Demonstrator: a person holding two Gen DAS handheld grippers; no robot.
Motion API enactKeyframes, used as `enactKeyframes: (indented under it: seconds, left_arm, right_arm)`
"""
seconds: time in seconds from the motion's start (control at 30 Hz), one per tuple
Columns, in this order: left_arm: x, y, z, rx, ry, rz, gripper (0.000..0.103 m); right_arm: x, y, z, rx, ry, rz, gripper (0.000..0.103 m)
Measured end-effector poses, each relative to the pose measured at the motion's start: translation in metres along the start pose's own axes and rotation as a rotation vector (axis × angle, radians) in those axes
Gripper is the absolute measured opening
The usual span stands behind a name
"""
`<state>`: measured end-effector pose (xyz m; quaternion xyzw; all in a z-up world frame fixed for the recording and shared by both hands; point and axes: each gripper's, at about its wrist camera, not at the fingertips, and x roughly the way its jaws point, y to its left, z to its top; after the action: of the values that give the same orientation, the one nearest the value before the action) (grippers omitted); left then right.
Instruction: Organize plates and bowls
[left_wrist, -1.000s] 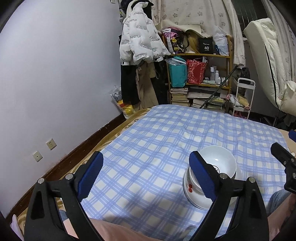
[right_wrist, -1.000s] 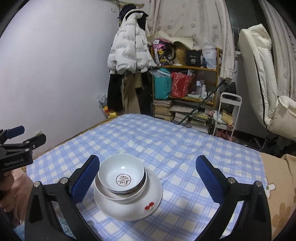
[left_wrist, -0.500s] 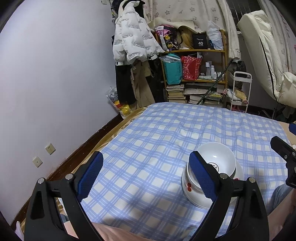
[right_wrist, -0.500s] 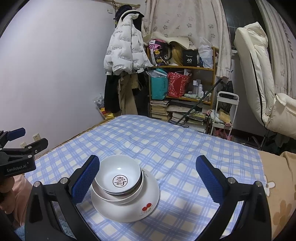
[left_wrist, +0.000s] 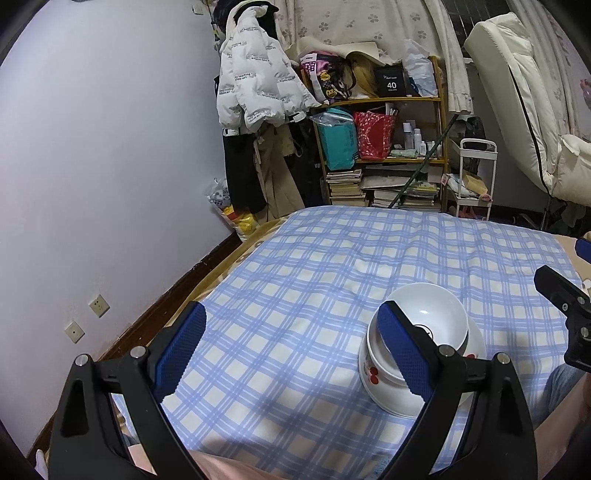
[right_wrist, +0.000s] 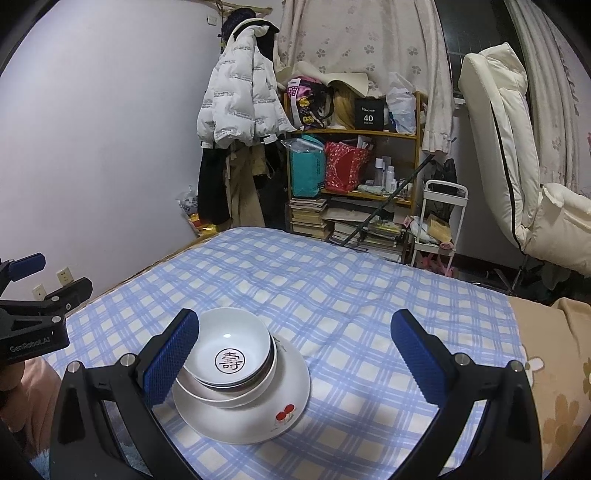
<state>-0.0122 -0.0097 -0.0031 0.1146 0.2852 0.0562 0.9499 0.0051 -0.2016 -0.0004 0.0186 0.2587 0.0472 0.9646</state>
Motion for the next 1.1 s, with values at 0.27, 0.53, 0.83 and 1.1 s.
enactKeyframes:
  seconds: [0.27,0.53,0.83,1.1]
  left_arm:
    - [0.0010,-0.0008,0.0019,0.007,0.000,-0.010,0.093]
    - [0.0000,-0.0015,0.0017,0.011,-0.008,-0.008,0.093]
    - [-0.0002,-0.0019,0.0013,0.011,-0.008,-0.009,0.093]
    - [-0.0004,-0.0025,0.0028,0.018,-0.012,-0.015,0.093]
  right_arm:
    - [0.0013,-0.0008,0.0000,0.003,0.004,-0.001,0.103]
    - [0.0014,-0.0027,0.0003,0.004,0.007,-0.002,0.103]
    - [0.0016,-0.0037,0.0001,0.004,0.009,-0.002,0.103]
    - [0.0013,-0.0042,0.0002,0.003,0.009,-0.003,0.103]
